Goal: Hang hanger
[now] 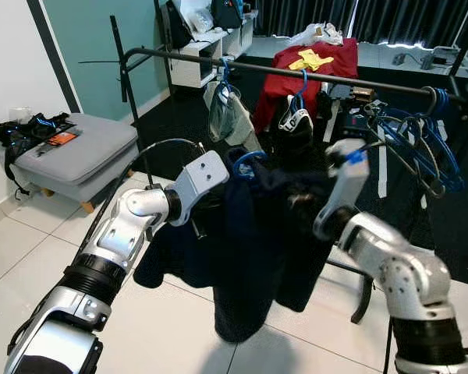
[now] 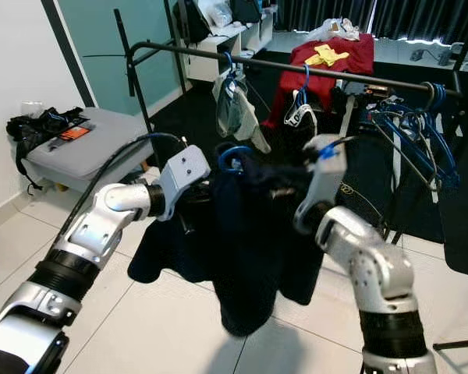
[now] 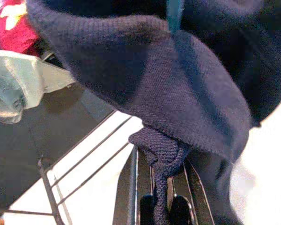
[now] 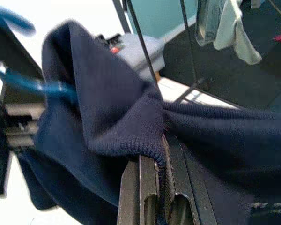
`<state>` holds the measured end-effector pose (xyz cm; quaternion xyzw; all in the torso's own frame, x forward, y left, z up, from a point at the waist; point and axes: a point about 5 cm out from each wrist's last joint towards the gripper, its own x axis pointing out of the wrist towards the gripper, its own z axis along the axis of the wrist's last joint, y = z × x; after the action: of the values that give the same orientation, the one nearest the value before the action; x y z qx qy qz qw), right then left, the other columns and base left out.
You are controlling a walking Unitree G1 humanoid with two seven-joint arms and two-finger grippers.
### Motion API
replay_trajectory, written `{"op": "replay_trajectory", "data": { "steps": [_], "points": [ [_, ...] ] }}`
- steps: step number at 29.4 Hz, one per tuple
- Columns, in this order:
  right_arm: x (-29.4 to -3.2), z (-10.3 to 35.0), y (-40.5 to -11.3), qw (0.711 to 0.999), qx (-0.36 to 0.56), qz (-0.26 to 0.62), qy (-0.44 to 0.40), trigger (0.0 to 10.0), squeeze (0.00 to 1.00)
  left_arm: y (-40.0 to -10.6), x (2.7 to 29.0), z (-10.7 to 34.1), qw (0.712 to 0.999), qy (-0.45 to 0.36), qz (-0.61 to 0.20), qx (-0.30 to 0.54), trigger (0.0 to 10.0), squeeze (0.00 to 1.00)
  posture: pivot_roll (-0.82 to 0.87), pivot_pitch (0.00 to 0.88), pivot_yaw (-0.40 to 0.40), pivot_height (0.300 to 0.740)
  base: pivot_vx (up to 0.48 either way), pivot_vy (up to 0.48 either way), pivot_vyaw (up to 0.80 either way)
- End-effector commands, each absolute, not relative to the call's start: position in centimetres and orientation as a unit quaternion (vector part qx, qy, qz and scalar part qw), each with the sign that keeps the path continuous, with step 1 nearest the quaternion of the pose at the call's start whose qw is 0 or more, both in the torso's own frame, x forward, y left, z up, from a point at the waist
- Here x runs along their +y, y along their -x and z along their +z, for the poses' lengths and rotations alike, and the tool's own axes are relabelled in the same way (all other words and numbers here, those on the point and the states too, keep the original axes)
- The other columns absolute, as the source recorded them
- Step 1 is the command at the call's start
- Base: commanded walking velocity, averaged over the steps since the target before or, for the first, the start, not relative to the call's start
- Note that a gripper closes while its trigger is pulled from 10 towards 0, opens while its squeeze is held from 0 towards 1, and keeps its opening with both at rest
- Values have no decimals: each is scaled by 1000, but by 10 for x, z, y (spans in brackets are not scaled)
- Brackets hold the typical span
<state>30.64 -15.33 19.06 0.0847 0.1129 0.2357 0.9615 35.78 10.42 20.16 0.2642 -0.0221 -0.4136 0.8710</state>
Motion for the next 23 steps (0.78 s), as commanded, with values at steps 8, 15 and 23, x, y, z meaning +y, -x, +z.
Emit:
{"op": "replay_trajectory", "data": {
  "steps": [8, 15, 23],
  "points": [
    [-181, 138, -302, 966, 198, 147, -73, 10000, 0, -358, 102, 207, 904, -186, -384, -23, 10000, 0, -108, 7, 36, 740, 0, 0, 0],
    [-194, 152, -305, 975, 151, 126, -102, 10000, 1000, -353, 107, 198, 902, -152, -405, 2, 10000, 0, -105, 6, 34, 740, 0, 0, 0],
    [-209, 145, -297, 977, 144, 115, -110, 10000, 1000, -358, 126, 174, 937, -92, -334, 39, 10000, 0, -108, 6, 30, 740, 0, 0, 0]
  ]
}}
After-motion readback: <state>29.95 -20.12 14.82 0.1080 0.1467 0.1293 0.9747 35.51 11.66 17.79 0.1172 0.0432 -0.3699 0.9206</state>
